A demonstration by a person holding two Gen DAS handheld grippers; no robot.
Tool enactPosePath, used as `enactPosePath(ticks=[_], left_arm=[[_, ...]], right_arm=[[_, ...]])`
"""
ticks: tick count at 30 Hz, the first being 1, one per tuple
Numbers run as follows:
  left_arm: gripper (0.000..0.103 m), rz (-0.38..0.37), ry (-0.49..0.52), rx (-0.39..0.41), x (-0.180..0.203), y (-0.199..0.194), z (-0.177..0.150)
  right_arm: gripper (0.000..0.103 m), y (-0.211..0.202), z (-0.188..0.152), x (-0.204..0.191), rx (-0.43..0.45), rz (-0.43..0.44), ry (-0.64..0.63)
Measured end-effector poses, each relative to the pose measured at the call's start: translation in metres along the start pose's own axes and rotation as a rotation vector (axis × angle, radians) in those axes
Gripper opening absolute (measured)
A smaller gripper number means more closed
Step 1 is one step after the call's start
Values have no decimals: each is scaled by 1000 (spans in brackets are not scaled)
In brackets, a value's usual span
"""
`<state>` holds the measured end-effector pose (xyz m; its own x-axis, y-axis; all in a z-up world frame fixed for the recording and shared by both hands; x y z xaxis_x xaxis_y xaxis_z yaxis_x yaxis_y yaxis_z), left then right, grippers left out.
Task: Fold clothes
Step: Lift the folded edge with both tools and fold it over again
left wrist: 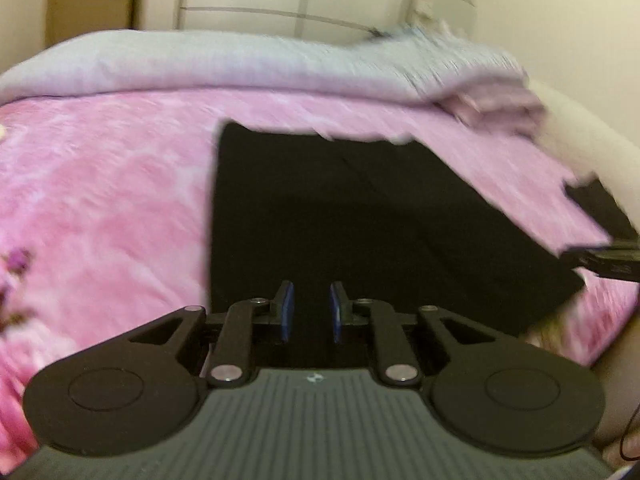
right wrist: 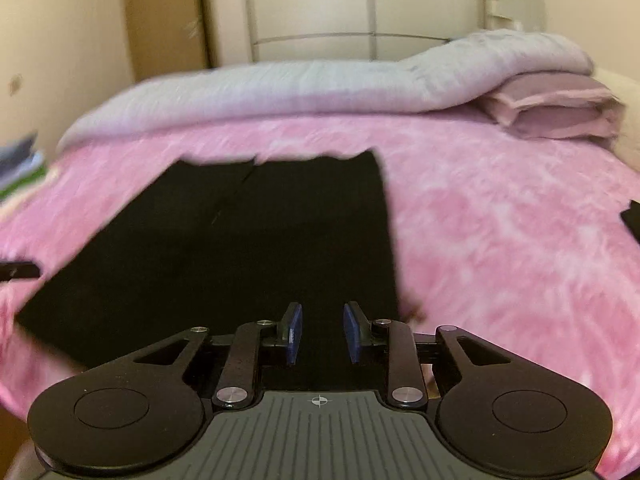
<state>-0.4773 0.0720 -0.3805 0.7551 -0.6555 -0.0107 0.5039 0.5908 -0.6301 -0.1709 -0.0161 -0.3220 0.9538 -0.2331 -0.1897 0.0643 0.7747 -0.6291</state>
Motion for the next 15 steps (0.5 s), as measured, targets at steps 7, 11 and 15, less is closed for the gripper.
enactPosePath(ticks=[7, 11, 15], left_arm=[[3, 134, -87, -37, -15, 3, -34], [7, 117, -291, -13, -38, -33, -42], [36, 62, -583, 39, -48, -56, -58]], right_arm=[[27, 19, -36, 7, 0, -155, -56], [28, -5, -19, 46, -20, -47, 221], [71, -19, -29, 77, -73, 104, 669]])
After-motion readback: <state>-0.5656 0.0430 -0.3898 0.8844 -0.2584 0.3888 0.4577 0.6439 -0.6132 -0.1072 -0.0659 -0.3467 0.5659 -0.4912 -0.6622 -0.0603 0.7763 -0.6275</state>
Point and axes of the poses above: each gripper's, at about its wrist camera, not at the fingertips, and y roughly the way its jaws point, x to its right, z to its top, the point moved 2 cm from there along y, roughly the way its jaws point, and after that the axes turned 11 degrees about y, right-handed, at the moved point
